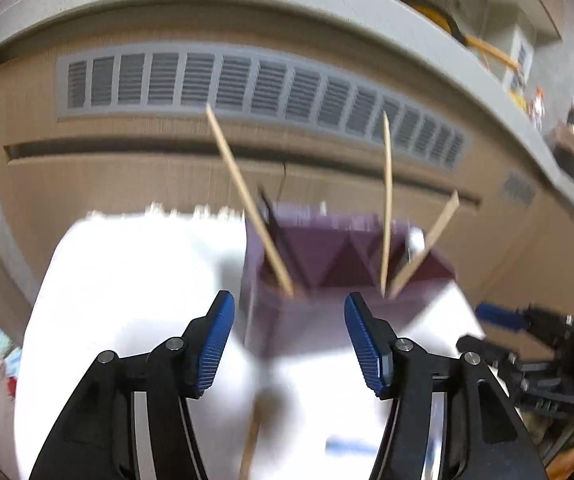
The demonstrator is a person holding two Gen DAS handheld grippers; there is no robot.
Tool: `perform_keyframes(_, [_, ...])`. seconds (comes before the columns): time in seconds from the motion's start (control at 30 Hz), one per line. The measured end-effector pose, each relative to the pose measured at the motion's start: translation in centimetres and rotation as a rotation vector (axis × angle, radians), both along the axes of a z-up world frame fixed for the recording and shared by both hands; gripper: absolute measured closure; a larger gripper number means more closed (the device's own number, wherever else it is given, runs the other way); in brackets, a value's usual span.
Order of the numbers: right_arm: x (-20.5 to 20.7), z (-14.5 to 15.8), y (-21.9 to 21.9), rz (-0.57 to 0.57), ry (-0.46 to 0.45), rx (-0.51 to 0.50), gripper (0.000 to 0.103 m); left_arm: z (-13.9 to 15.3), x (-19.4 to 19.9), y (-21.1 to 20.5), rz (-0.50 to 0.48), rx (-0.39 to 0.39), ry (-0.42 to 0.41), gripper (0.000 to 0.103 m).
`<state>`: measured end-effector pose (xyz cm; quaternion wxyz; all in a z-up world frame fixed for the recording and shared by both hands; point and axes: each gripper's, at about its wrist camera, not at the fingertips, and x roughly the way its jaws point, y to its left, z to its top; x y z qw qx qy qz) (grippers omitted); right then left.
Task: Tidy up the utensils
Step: 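Lower dark spoon and chopstick into the purple caddy and open both tools, then move the open left tool toward the blue plastic spoon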
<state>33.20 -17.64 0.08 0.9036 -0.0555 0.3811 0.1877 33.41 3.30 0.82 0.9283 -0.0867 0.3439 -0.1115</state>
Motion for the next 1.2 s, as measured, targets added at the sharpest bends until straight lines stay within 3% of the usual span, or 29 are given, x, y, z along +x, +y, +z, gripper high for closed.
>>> perform_keyframes(0.2, [-3.7, -3.1, -0.2, -0.008, 0.062, -0.072, 0.027, -2.3, -6.4, -1.7, -0.086, 0.098, 0.053, 0.031])
perform_keyframes(0.43, [-4.5, -6.7, 0.5, -0.072, 0.116, -0.115, 0.026, -4.2, -11.4, -2.4, -0.087, 0.135, 0.092, 0.022])
perform_keyframes(0.63, [-3.5, -8.4, 1.1, -0.095, 0.161, -0.108, 0.027, -4.8, -11.5, -0.8, -0.037, 0.112, 0.147, 0.02])
perform_keyframes(0.93, [-4.1, -8.6, 1.8, -0.026, 0.134, -0.136, 0.055, -5.7, -11.4, -1.0, -0.055, 0.094, 0.19, 0.02])
perform_keyframes(1.0, [-4.5, -8.4, 1.9, -0.009, 0.124, -0.143, 0.07, -5.9, -11.4, -1.4, -0.07, 0.099, 0.198, 0.02])
perform_keyframes(1.2, [-6.0, -7.5, 0.6, -0.016, 0.105, -0.116, 0.079, -6.2, -11.6, -2.7, -0.11, 0.108, 0.23, 0.02])
